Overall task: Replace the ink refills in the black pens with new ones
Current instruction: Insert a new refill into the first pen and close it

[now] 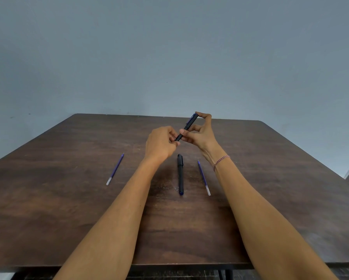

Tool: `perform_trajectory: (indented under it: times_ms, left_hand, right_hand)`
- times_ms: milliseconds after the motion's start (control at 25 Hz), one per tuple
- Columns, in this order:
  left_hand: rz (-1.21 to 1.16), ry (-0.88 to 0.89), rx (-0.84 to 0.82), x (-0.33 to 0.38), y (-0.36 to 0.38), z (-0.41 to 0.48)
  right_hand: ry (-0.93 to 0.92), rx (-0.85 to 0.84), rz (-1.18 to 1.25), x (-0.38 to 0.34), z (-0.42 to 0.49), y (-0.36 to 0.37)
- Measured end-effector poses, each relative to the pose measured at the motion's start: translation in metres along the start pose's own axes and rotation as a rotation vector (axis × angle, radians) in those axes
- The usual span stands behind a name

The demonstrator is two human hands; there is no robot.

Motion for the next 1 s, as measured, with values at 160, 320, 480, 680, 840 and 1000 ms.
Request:
perform_trajectory:
  times_ms: [160, 320, 480, 680, 840, 1000]
  left_hand:
    - [-0.081, 0.019, -0.062, 0.009, 0.006, -0.002]
    - [-0.172, 0.096, -0.230, 0.026, 0.010, -0.006]
    - [-0.154, 0.132, -0.347, 0.032, 0.014, -0.009]
    - [-0.251, 0.128, -0.352, 0.036, 0.016, -0.013]
    - [-0.330, 0.067, -0.348, 0.055, 0.034, -0.024]
    - [-0.261, 0.035, -0.446, 0.082, 0.060, -0.042]
  right_hand:
    - [0.051, -0.008, 0.001, 0.002, -0.001, -0.014]
    - [0.104, 0.075, 0.124, 0.001, 0.002, -0.044]
    - [0.172, 0.060, 0.206, 0.006, 0.000, -0.054]
    - [0.178, 0.011, 0.129, -0.001, -0.001, -0.057]
    - [0.164, 0.108, -0.035, -0.012, -0.009, -0.077]
    - [0.199, 0.133, -0.247, -0.015, -0.026, -0.104]
Point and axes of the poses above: each hand's wrist, its own z-axis towards the middle knuckle, its own y-axis out of the palm, x = y × z, the point moved 6 cm from there along z, towards the middle knuckle
